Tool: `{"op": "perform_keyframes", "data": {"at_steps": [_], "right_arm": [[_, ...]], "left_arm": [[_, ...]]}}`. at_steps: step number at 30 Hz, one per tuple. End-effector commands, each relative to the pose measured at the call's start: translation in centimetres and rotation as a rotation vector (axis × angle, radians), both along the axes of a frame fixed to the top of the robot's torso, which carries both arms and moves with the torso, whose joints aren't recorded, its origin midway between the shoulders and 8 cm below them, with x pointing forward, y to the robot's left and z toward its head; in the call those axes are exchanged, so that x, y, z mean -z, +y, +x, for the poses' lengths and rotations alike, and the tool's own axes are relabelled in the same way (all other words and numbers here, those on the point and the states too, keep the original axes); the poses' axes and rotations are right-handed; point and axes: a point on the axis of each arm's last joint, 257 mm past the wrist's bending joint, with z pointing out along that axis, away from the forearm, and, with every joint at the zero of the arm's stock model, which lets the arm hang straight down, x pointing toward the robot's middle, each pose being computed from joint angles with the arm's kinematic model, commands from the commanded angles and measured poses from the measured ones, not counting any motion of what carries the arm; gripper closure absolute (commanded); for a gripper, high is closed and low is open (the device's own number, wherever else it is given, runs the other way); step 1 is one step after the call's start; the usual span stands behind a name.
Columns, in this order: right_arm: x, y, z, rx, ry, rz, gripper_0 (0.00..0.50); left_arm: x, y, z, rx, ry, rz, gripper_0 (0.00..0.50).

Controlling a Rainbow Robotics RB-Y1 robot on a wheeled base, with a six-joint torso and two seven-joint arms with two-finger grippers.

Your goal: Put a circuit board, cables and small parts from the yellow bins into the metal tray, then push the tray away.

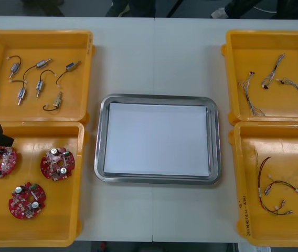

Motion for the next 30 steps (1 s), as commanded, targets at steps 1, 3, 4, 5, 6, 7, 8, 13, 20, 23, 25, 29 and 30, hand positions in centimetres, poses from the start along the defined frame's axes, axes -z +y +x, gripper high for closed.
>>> {"op": "perform_keyframes", "data": {"at_steps": [1, 3, 4, 5, 6, 7, 8, 13, 20, 23, 25, 29, 30], "right_arm": [[-0.5, -1.2, -0.8, -0.025, -0.022, -0.040, 0.000], [-0.1, -1.3, -0.9, -0.030, -0.028, -0.039, 0.000], [0.0, -1.4, -0.9, -0.030, -0.030, -0.039, 0.000], [0.2, -1.5, -0.9, -0.030, -0.037, -0.040, 0.000], [0.4, -1.6, -0.8, -0.034, -0.046, -0.040, 0.000], [0.4, -1.6, -0.8, -0.036, -0.050, -0.039, 0.000], [0.6, -1.7, -0.8, -0.035, -0.058, -0.040, 0.000], [0.9, -2.2, -0.7, -0.038, -0.081, -0.043, 0.000], [2.8, -3.0, -1.6, -0.040, -0.070, -0.023, 0.000], [4.0, -3.3, -2.0, -0.028, -0.035, 0.027, 0.000], [4.6, -3.4, -2.2, -0.023, -0.013, 0.048, 0.000], [5.6, -4.1, -2.3, -0.028, 0.027, 0.029, 0.000], [5.9, -4.3, -2.3, -0.033, 0.036, 0.019, 0.000]], "left_arm": [[0.1, 2.9, -0.9, 0.115, 0.002, 0.096, 0.000], [0.2, 3.6, -1.0, 0.174, -0.010, 0.140, 0.000], [0.3, 3.7, -1.0, 0.186, -0.013, 0.146, 0.000], [0.3, 3.9, -1.0, 0.212, -0.021, 0.164, 0.000], [0.2, 4.1, -1.0, 0.243, -0.028, 0.184, 0.000], [0.2, 4.3, -1.0, 0.255, -0.030, 0.196, 0.000], [0.1, 4.6, -1.0, 0.285, -0.039, 0.216, 0.000], [0.4, 5.6, -1.1, 0.408, -0.072, 0.298, 0.000], [1.6, 7.0, -1.5, 0.560, -0.131, 0.397, 0.000], [2.0, 7.4, -1.7, 0.620, -0.151, 0.434, 0.000], [2.5, 7.6, -2.0, 0.651, -0.158, 0.448, 0.000], [3.4, 8.0, -2.2, 0.717, -0.183, 0.478, 0.000], [3.7, 8.1, -2.1, 0.733, -0.188, 0.482, 0.000]]}}
